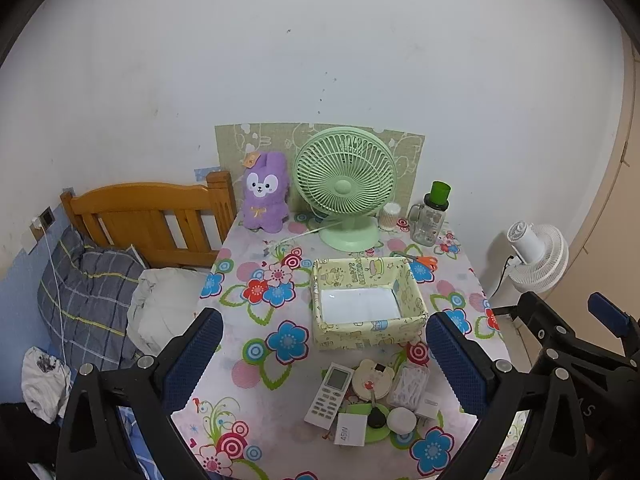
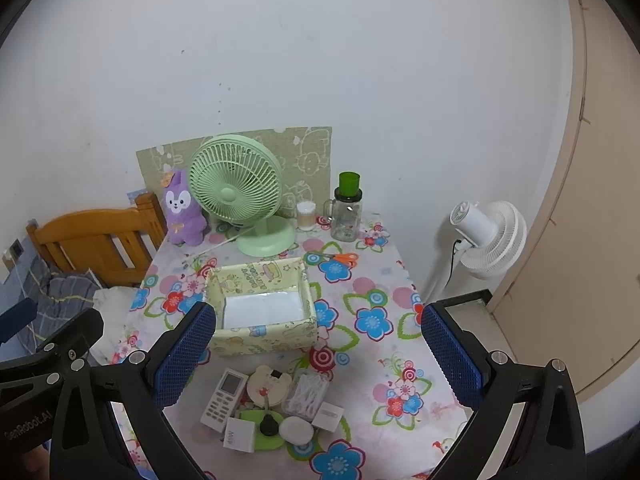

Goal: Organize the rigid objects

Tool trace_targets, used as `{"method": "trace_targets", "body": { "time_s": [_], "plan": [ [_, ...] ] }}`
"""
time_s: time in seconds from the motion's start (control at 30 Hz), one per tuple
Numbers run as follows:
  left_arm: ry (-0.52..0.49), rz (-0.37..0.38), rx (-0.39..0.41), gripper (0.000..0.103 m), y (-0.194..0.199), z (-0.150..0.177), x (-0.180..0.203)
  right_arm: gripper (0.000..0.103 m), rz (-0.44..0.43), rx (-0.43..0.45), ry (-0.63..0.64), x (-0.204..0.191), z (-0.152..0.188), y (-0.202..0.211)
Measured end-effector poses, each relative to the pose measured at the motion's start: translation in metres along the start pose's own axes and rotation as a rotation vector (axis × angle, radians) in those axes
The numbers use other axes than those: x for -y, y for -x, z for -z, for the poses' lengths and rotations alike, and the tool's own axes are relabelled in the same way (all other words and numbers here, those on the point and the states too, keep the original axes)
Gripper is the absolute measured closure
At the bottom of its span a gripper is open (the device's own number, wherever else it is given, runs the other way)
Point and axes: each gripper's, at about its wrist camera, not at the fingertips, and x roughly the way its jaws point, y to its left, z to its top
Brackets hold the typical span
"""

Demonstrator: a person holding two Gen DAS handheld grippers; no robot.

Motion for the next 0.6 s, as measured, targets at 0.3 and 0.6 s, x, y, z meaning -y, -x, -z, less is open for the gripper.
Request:
{"method": "trace_targets", "body": {
  "time_s": [0.3,0.6],
  "plan": [
    [-0.004,-0.001,0.005,0.001,0.0009,0.0005,0.0005,0.0,0.005,0.004,-0.001,-0.001,0.0001,-0.0003],
    [-0.018,-0.003,0.009,0.0,-0.0006,-0.002,0.0041,0.0,0.009,0.006,-0.003,0.0,0.003,-0.0016]
  ]
}}
